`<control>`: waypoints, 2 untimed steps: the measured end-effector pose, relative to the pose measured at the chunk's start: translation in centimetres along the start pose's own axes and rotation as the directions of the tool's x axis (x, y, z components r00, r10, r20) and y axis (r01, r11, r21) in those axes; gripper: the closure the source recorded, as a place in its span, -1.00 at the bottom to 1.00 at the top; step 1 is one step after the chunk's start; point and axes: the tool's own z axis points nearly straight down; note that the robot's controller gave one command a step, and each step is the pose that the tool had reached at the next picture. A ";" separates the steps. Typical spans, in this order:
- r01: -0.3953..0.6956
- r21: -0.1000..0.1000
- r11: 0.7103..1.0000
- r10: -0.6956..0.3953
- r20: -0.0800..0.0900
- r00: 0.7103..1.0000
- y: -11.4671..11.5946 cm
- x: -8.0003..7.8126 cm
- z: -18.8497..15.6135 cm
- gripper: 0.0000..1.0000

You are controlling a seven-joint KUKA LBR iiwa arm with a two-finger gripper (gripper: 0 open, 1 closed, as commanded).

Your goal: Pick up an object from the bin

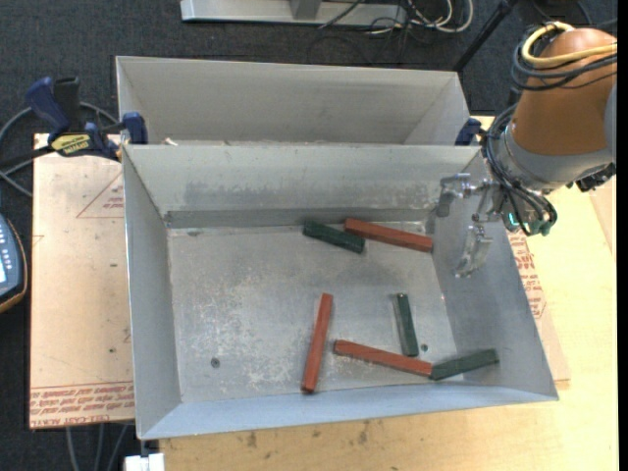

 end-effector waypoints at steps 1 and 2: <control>-0.319 -0.002 0.948 0.319 0.004 0.948 -0.4 -4.3 14.8 -1.00; -0.404 -0.003 0.915 0.404 0.011 0.915 -0.5 -4.6 11.3 -1.00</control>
Offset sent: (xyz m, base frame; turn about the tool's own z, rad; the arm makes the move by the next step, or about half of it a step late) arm 0.0424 -0.0050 -0.1452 0.3260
